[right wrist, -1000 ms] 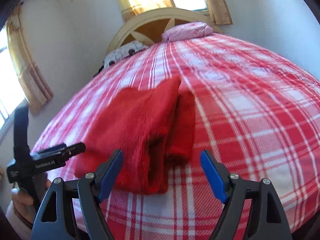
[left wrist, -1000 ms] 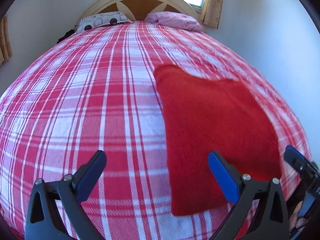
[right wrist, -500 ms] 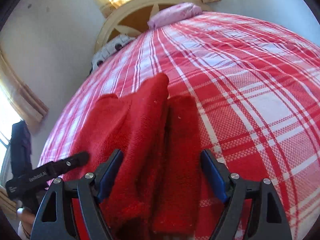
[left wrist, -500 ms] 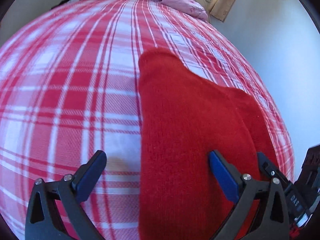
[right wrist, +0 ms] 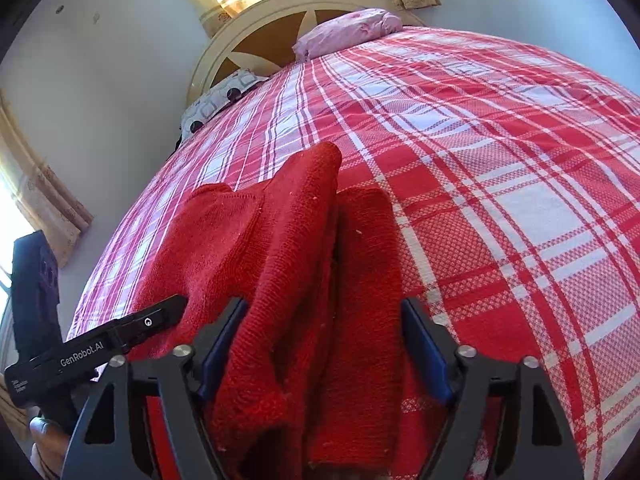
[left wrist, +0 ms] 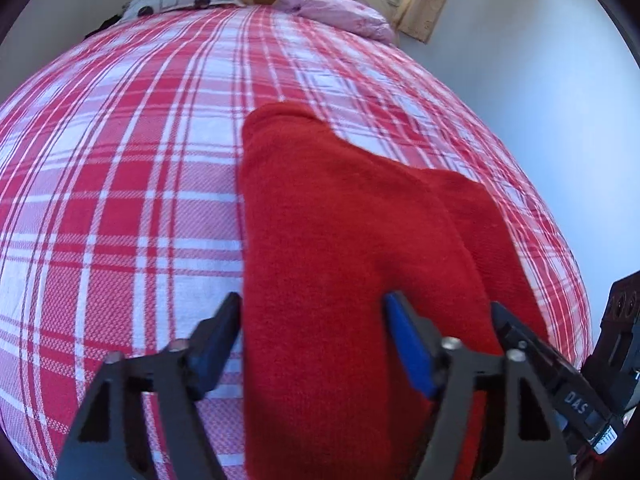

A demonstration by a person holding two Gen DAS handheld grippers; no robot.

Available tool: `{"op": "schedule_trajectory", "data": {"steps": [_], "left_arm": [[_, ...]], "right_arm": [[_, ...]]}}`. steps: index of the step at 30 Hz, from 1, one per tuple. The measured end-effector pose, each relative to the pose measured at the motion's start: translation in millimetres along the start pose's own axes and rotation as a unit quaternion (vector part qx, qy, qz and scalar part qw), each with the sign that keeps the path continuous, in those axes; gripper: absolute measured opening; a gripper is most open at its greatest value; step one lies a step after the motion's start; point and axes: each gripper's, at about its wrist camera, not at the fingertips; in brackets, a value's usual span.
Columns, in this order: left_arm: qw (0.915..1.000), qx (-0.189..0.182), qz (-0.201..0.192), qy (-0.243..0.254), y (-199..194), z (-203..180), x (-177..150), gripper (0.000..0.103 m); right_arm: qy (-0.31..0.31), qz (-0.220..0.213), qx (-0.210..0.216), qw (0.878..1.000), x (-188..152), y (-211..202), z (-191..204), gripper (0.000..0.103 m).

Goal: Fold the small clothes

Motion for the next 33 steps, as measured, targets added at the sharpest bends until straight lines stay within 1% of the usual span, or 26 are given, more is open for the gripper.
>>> {"op": "schedule_trajectory", "data": {"steps": [1, 2, 3, 5, 7, 9, 12, 16, 19, 21, 22, 23, 25, 28, 31, 33], "left_arm": [[1.0000, 0.004, -0.002, 0.003, -1, -2, 0, 0.066], [1.0000, 0.007, -0.004, 0.004, -2, -4, -1, 0.065], [1.0000, 0.007, -0.005, 0.004, -2, -4, -1, 0.061], [0.9999, 0.010, -0.009, 0.005, -4, -4, -1, 0.056], [0.9996, 0.017, -0.014, 0.017, -4, -8, 0, 0.050], [0.9991, 0.026, -0.018, 0.028, -4, -11, 0, 0.049], [0.9987, 0.032, -0.026, 0.030, -4, -12, -2, 0.049], [0.9990, 0.031, -0.023, 0.024, -4, -10, -1, 0.049], [0.9991, 0.030, -0.021, 0.021, -5, -10, -1, 0.049], [0.9990, 0.033, -0.023, 0.020, -6, -11, -2, 0.049], [0.9989, 0.035, -0.024, 0.021, -7, -12, -2, 0.046], [0.9987, 0.037, -0.026, 0.023, -8, -13, -2, 0.045], [0.9984, 0.042, -0.025, 0.028, -9, -15, -2, 0.042], [0.9983, 0.044, -0.027, 0.027, -14, -16, -2, 0.038], [0.9980, 0.048, -0.034, 0.023, -21, -16, -3, 0.036], [0.9972, 0.057, -0.038, 0.031, -27, -19, -5, 0.036]], "right_arm": [[-0.001, -0.004, -0.001, 1.000, -1, -1, 1, 0.069], [-0.004, -0.006, 0.000, 1.000, -1, -2, 2, 0.061], [-0.008, -0.009, 0.004, 1.000, -2, -3, 4, 0.058], [-0.024, -0.015, -0.003, 1.000, -4, -5, 10, 0.054], [-0.039, -0.019, -0.011, 0.999, -5, -5, 15, 0.054], [-0.041, -0.019, -0.011, 0.999, -5, -5, 16, 0.054], [-0.027, -0.014, -0.002, 1.000, -5, -3, 9, 0.055], [-0.005, 0.002, 0.014, 1.000, -3, 3, 2, 0.061], [-0.002, 0.003, 0.020, 1.000, -3, 4, 1, 0.061], [-0.014, -0.004, 0.013, 1.000, -4, 1, 6, 0.055], [-0.025, -0.011, 0.012, 1.000, -6, -1, 10, 0.049], [-0.041, -0.019, 0.005, 0.999, -7, -4, 16, 0.045], [-0.071, -0.036, -0.016, 0.997, -9, -10, 28, 0.042], [-0.098, -0.054, -0.035, 0.993, -10, -16, 38, 0.039], [-0.102, -0.071, -0.039, 0.992, -12, -25, 41, 0.035], [-0.094, -0.082, -0.037, 0.992, -14, -33, 43, 0.034]]}}
Point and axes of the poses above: each gripper's, at about its wrist camera, not at the fingertips, and y roughly the way its jaws point, z to its left, x to its top, and after that the axes turned 5 degrees about -z, right-handed
